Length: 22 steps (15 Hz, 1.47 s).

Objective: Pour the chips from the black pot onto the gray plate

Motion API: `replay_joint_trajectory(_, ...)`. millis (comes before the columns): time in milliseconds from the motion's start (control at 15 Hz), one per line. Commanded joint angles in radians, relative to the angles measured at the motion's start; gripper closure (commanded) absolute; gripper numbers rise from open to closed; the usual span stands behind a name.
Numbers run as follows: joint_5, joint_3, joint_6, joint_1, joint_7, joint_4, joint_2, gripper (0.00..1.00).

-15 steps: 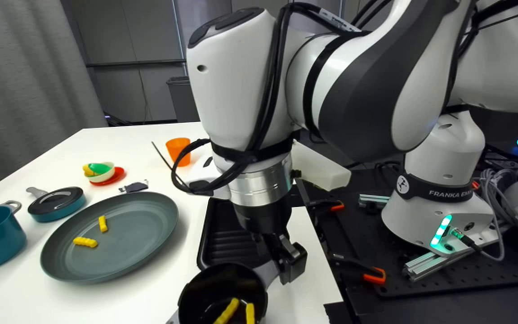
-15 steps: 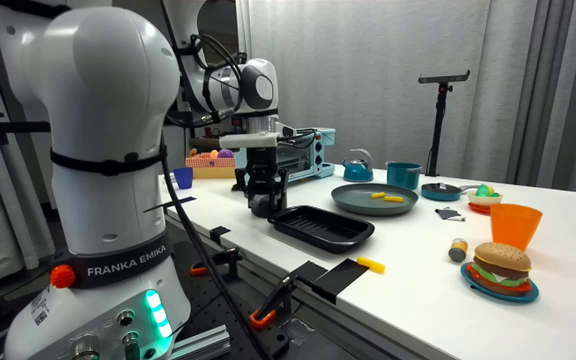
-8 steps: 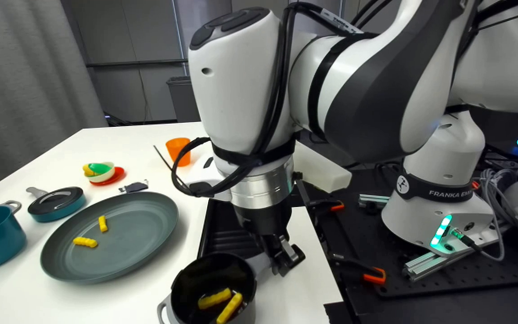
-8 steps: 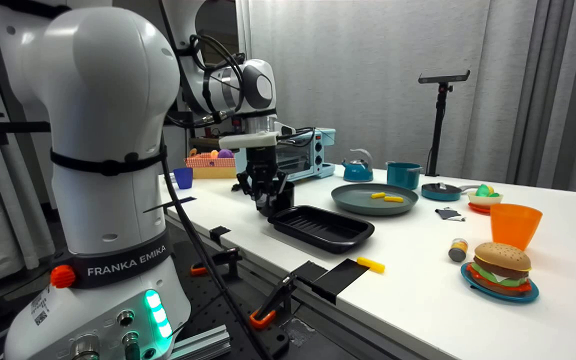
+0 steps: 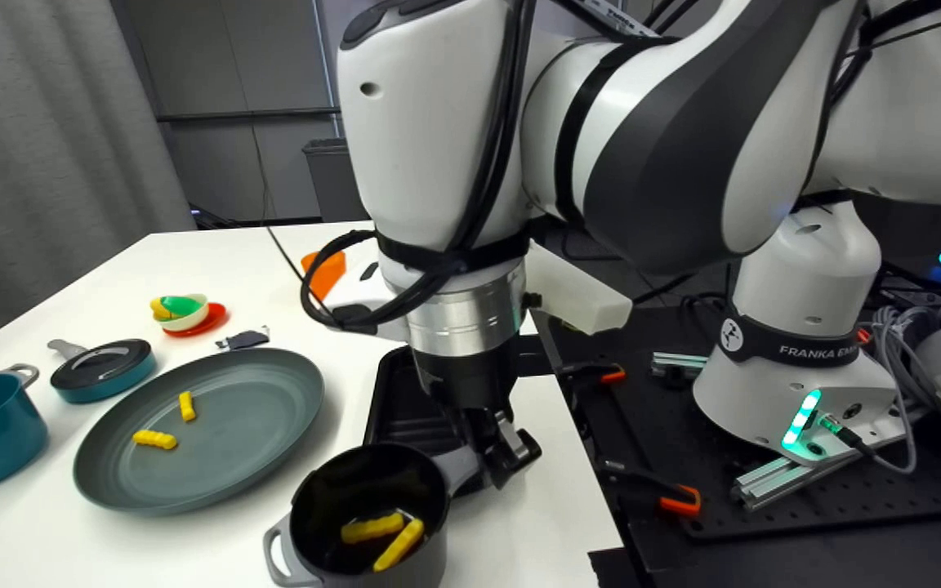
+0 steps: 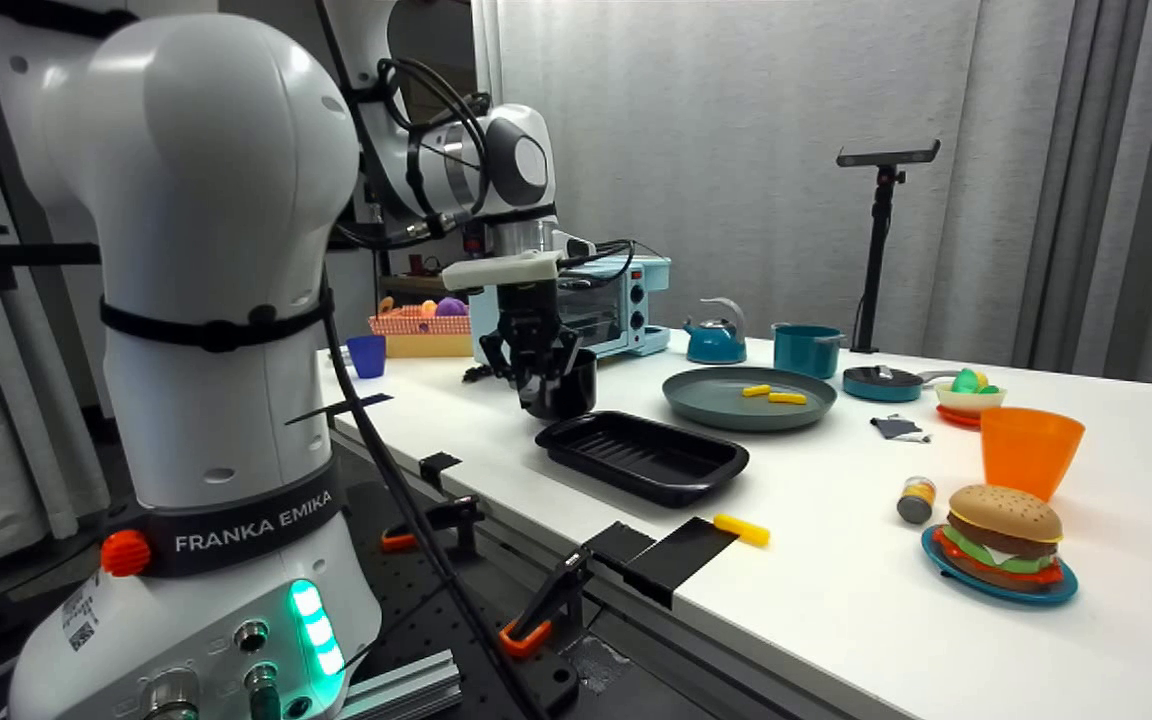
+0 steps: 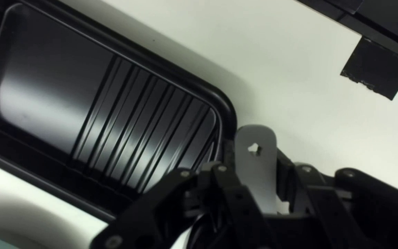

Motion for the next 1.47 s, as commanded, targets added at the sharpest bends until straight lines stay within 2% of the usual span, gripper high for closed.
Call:
replay_joint_trajectory(0,0.023,-0.019,-0.041,-0.017,-0.004,-0.013,-0.113,0.93)
replay_joint_trajectory(333,0.022,-0.071,-0.112,-0.057,-0.016,-0.001,-0.234,0.93)
replay_joint_trajectory(600,-0.012,-0.108,-0.210,-0.112,-0.023,0.073,-0.246,0.93)
replay_joint_trajectory(933,-0.055,-0.137,-0.302,-0.174,-0.026,0.199,-0.181,0.93)
replay_joint_trajectory(1400,-0.116,-0.178,-0.303,-0.231,-0.011,0.349,-0.049,0.93)
